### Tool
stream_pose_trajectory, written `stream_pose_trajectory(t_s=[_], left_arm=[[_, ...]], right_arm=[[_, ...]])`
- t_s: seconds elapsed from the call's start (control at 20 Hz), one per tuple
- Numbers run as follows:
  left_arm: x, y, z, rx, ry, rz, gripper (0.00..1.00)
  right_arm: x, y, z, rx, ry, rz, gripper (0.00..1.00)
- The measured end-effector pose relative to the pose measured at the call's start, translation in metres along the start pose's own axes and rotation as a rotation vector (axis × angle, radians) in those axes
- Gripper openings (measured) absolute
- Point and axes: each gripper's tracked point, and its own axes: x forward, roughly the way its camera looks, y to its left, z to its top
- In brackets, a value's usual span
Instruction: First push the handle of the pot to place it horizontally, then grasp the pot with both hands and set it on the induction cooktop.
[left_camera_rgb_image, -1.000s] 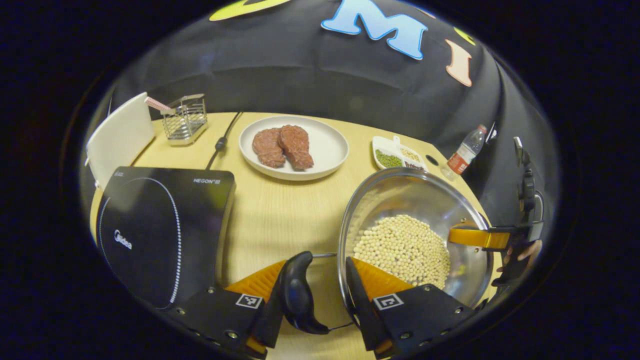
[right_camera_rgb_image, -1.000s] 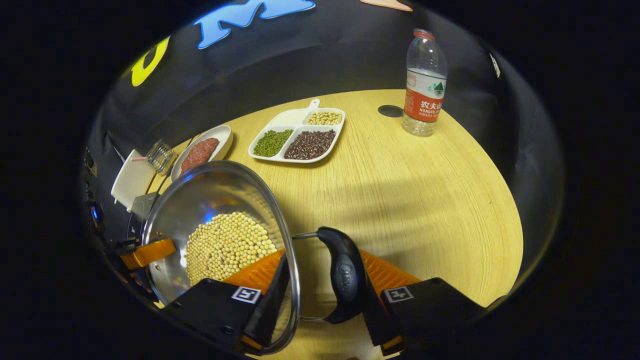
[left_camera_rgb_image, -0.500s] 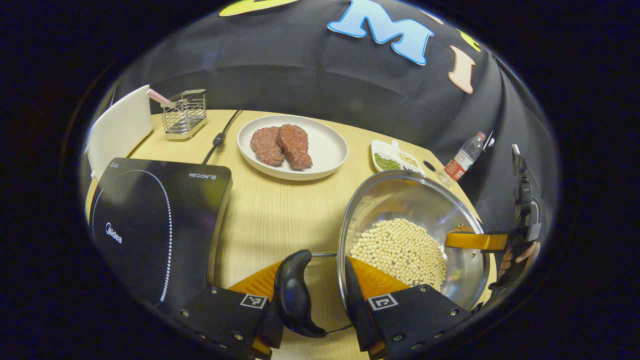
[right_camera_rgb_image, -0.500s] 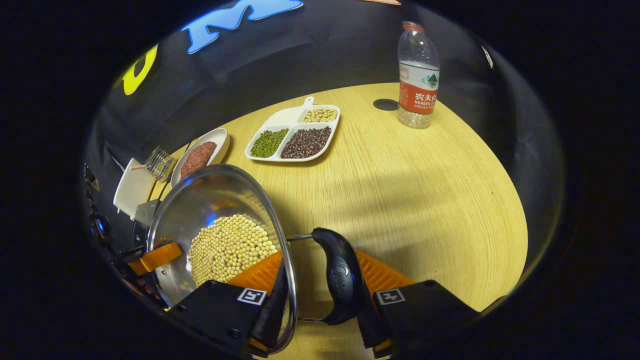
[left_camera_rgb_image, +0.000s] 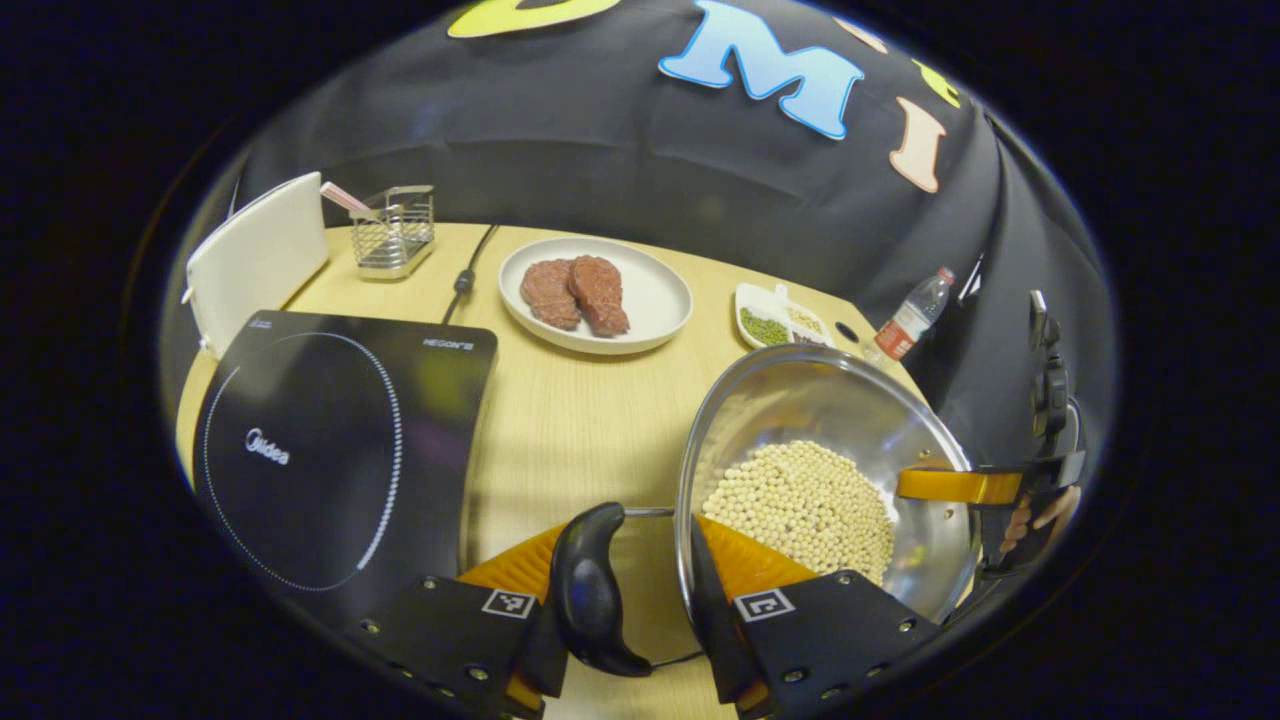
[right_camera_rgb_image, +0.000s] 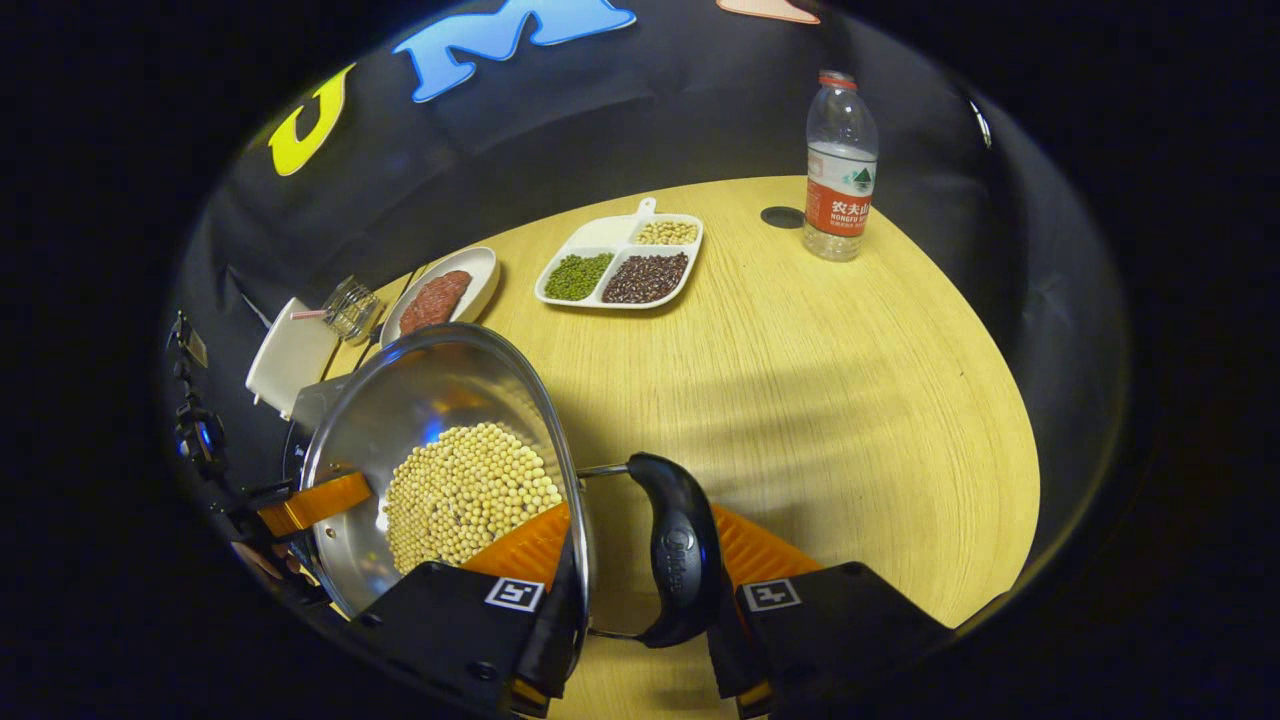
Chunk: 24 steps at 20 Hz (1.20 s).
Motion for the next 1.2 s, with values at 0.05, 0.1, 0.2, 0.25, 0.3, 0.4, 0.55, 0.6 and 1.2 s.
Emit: stream_pose_trajectory(t_s=[0.05, 0.1, 0.2, 0.25, 0.3, 0.4, 0.55, 0.6, 1.2], left_arm=[[0.001, 0.0, -0.001, -0.005, 0.001, 0.004, 0.57], [0.001, -0.001, -0.002, -0.011, -0.008, 0.007, 0.53], [0.0, -0.001, 0.002, -0.009, -0.039, 0.009, 0.57], [0.0, -0.001, 0.002, -0.009, -0.046, 0.012, 0.57], [-0.002, -0.001, 0.002, -0.006, -0.051, 0.014, 0.6], [-0.003, -0.001, 0.003, -0.014, -0.06, 0.009, 0.57], [-0.002, 0.0, 0.004, -0.012, -0.065, 0.003, 0.57], [-0.002, 0.0, 0.004, -0.01, -0.067, 0.0, 0.57], [-0.008, -0.003, 0.001, -0.028, -0.098, 0.038, 0.57]], right_arm=[[-0.009, 0.006, -0.005, -0.009, -0.006, 0.002, 0.55], [-0.018, 0.011, -0.008, -0.019, -0.009, 0.006, 0.55], [-0.037, 0.025, -0.018, -0.012, -0.013, 0.022, 0.55], [-0.045, 0.032, -0.024, -0.016, -0.015, 0.026, 0.55], [-0.054, 0.038, -0.028, -0.019, -0.019, 0.028, 0.55], [-0.069, 0.051, -0.037, -0.022, -0.022, 0.029, 0.55], [-0.087, 0.072, -0.052, -0.023, -0.028, 0.028, 0.55], [-0.092, 0.079, -0.057, -0.023, -0.028, 0.027, 0.55], [-0.087, 0.188, -0.079, -0.052, -0.03, 0.073, 0.55]])
